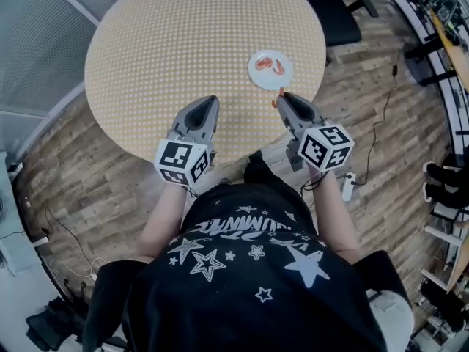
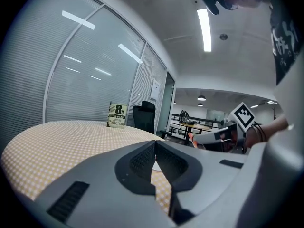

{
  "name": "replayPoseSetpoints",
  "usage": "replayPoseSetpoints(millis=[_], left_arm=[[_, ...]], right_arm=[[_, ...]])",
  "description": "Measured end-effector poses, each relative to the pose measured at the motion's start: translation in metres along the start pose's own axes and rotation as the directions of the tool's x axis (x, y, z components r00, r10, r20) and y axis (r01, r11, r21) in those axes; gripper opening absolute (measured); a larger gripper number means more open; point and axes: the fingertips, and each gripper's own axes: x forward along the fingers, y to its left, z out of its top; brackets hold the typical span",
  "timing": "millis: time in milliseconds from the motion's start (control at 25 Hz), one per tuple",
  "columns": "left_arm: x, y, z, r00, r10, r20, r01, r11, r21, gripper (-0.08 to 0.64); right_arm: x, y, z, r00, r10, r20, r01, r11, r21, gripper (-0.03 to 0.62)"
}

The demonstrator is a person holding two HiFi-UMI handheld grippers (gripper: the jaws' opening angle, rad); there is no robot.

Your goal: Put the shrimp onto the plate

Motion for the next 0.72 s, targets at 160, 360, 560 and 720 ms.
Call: replayPoseSetpoints(millis=[160, 360, 560, 720], left_arm=[[0.024, 0.002, -0.004, 0.999, 0.030, -0.023, -0.030, 1.000, 0.003, 0.008], [0.051, 0.015, -0.009, 0.995, 0.095, -0.041, -0.097, 0.994, -0.040, 0.008], [0.072, 0.024, -0.019, 0.988, 0.136, -0.076, -0.139, 0.990, -0.038, 0.008], [0.086, 0.025, -0.034, 0.977, 0.175, -0.123, -0.182, 0.982, -0.046, 0.008]], right_arm=[[0.019, -0.026, 0.003, 0.999, 0.022, -0.034, -0.022, 1.000, 0.000, 0.067], [0.043, -0.053, -0.001, 0.994, 0.057, -0.096, -0.057, 0.998, 0.007, 0.067], [0.064, -0.074, -0.011, 0.982, 0.090, -0.164, -0.091, 0.996, 0.005, 0.067], [0.079, -0.090, -0.024, 0.965, 0.114, -0.238, -0.124, 0.992, -0.027, 0.067]])
